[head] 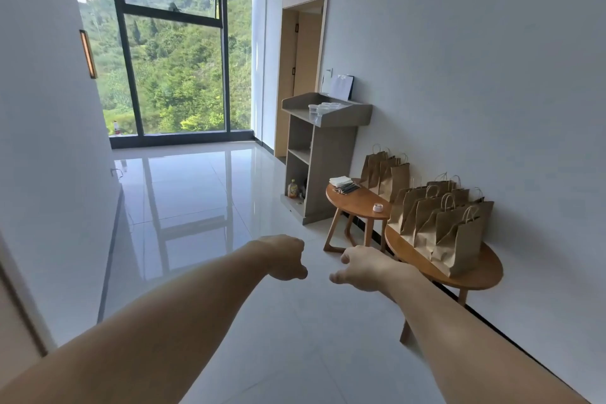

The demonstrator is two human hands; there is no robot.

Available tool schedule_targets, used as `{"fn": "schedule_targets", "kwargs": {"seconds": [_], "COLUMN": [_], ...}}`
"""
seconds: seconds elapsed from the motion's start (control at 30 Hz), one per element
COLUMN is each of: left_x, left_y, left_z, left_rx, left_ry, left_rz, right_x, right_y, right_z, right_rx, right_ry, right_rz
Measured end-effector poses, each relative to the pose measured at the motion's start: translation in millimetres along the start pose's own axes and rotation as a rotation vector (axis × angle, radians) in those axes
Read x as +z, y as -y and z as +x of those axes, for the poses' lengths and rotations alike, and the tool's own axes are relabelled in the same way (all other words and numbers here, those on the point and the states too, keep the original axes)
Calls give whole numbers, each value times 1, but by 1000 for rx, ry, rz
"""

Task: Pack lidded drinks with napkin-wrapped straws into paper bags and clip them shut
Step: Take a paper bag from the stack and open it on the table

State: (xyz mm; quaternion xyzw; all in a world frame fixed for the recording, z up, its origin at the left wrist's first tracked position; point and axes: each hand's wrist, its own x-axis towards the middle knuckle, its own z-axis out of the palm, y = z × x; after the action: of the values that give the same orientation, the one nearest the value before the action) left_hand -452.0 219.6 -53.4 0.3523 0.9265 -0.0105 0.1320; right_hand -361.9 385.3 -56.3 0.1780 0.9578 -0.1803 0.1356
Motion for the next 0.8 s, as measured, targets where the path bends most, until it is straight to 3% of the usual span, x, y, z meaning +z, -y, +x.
{"fn": "schedule_targets", "kwargs": {"seconds": [0.3,0.8], "left_x": [-56,-146], "left_y": [79,98], "left_z": [154,466], "left_rx": [28,44], "left_ry": [-4,-19], "left_rz": [18,50], "right_x": [-47,-174], "right_y": [18,-53], "right_z": [162,462], "right_rx": [43,11], "right_ry": [33,-49], "right_rz": [19,-16]}}
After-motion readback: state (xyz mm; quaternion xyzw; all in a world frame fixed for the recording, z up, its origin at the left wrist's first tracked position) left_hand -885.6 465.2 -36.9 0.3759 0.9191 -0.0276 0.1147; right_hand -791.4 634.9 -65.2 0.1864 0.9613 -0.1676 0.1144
